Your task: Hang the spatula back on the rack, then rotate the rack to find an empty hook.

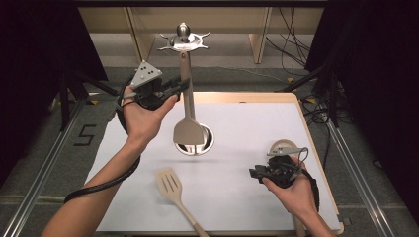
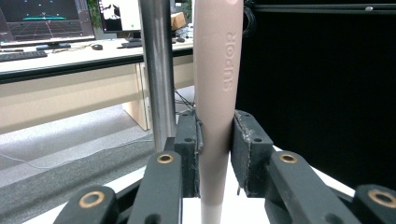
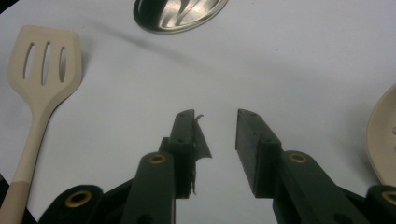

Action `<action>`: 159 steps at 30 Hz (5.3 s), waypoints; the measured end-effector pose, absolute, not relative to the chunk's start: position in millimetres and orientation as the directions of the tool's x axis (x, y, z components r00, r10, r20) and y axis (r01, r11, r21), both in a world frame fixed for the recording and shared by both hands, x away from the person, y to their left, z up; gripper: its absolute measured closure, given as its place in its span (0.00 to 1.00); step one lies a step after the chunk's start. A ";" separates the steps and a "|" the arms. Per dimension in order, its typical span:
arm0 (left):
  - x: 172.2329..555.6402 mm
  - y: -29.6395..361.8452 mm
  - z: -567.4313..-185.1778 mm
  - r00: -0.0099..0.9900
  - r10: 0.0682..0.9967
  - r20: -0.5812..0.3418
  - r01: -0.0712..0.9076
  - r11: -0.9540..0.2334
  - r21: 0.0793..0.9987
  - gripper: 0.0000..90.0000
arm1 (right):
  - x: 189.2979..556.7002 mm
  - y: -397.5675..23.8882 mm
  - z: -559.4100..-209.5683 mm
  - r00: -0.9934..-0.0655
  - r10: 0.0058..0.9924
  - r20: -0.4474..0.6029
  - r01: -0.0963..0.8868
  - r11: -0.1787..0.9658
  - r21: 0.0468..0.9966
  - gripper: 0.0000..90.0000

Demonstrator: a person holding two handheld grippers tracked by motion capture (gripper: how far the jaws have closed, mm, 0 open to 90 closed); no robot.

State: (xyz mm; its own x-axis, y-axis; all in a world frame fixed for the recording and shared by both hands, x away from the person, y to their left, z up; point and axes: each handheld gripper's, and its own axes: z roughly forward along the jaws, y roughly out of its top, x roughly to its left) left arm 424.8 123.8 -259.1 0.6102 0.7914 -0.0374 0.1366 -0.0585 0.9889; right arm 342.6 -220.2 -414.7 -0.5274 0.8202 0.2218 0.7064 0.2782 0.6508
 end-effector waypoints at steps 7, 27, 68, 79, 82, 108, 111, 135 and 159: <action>426.9 124.1 -261.7 0.613 0.790 -0.017 0.118 -0.070 0.991 0.80 | 342.4 -220.1 -415.8 -0.520 0.816 0.253 0.719 0.258 0.646 0.76; 404.2 157.7 -253.2 0.593 0.805 0.011 0.001 -0.014 1.000 0.82 | 342.7 -219.9 -414.8 -0.526 0.820 0.224 0.694 0.262 0.670 0.75; 447.6 157.2 -212.5 0.492 0.863 0.115 -0.065 -0.095 0.993 0.99 | 342.8 -224.7 -413.0 -0.521 0.823 0.227 0.705 0.265 0.658 0.75; 452.4 161.7 -208.9 0.481 0.865 0.140 -0.064 -0.125 0.990 0.99 | 342.3 -223.7 -412.5 -0.511 0.826 0.239 0.717 0.256 0.648 0.75; 445.2 167.3 -209.9 0.488 0.863 0.135 -0.065 -0.119 0.991 0.99 | 341.9 -223.7 -411.7 -0.519 0.822 0.234 0.707 0.259 0.659 0.75; 327.8 145.0 -380.1 0.934 0.356 0.037 0.243 -0.704 0.667 0.99 | 339.6 -222.7 -408.6 -0.523 0.823 0.223 0.698 0.263 0.666 0.75; 323.2 137.1 -400.8 0.951 0.310 -0.024 0.264 -0.765 0.587 0.99 | 339.8 -223.0 -409.4 -0.512 0.823 0.247 0.707 0.240 0.665 0.75; 302.6 114.6 -450.8 0.971 0.203 -0.129 0.235 -0.914 0.330 0.99 | 339.7 -223.2 -409.7 -0.506 0.829 0.240 0.717 0.250 0.650 0.75; 298.7 83.1 -463.4 0.975 0.129 -0.180 0.178 -0.941 0.287 0.99 | 340.5 -224.6 -409.9 -0.515 0.826 0.230 0.699 0.249 0.670 0.75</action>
